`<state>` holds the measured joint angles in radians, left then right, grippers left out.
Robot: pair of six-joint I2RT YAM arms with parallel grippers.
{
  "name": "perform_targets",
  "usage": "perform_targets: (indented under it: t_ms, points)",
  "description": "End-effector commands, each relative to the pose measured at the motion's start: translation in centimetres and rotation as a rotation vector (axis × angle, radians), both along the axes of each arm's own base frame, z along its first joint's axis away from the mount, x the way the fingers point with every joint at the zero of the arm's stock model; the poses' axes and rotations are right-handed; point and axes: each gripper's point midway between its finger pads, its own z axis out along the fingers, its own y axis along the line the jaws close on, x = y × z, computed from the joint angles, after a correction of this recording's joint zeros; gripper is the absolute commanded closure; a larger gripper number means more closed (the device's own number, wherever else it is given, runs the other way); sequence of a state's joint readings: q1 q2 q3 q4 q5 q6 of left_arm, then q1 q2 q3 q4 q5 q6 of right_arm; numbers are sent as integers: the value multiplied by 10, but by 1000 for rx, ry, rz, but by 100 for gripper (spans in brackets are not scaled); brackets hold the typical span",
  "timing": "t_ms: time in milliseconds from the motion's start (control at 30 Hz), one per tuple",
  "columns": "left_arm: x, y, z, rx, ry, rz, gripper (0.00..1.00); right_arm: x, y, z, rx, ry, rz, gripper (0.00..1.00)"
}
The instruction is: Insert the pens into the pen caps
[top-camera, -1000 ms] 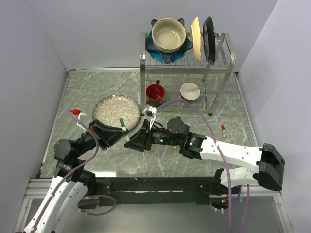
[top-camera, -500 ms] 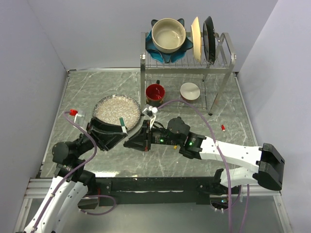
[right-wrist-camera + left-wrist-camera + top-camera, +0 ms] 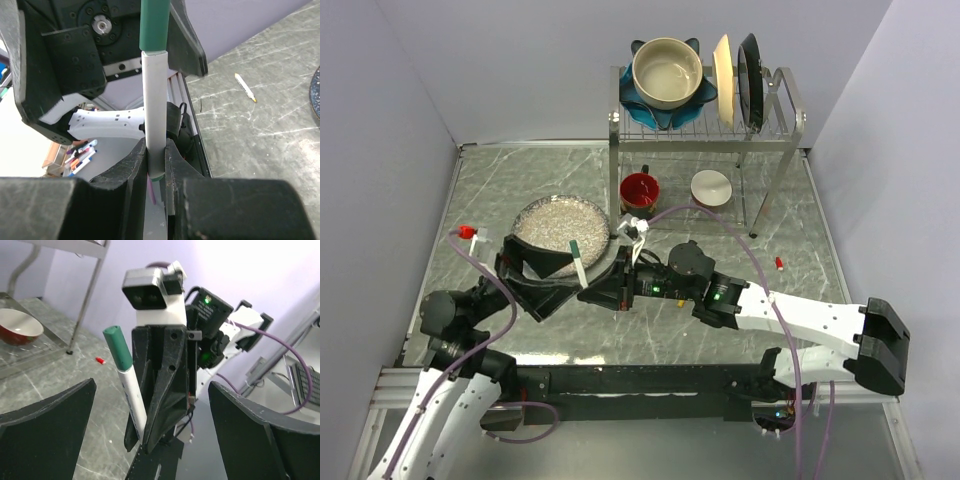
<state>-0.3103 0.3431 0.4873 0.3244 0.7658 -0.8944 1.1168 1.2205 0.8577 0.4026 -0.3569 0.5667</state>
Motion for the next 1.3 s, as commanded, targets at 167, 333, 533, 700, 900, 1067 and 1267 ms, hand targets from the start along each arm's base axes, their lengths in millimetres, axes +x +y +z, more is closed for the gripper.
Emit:
perform_targets:
  t_ms: [167, 333, 533, 700, 900, 1067, 1267]
  points:
    - [29, 12, 14, 36, 194, 166, 1, -1, -17, 30, 59, -56, -44, 100]
    - [27, -10, 20, 131, 99, -9, 1, -4, -24, 30, 55, -62, -41, 100]
    - [4, -11, 42, 77, 5, -88, 1, -6, -28, 26, 48, -62, -44, 100]
    - [4, -8, 51, 82, -47, -50, 1, -6, -27, 21, 36, -60, -39, 100]
    - [10, -16, 46, 78, -4, -111, 24, -8, -27, 23, 34, -63, -26, 100]
    - [16, -17, 47, 86, 3, -100, 25, -10, -27, 25, 39, -59, -18, 100]
    - [21, -18, 47, 84, 11, -102, 34, -13, -26, 22, 39, -53, -2, 100]
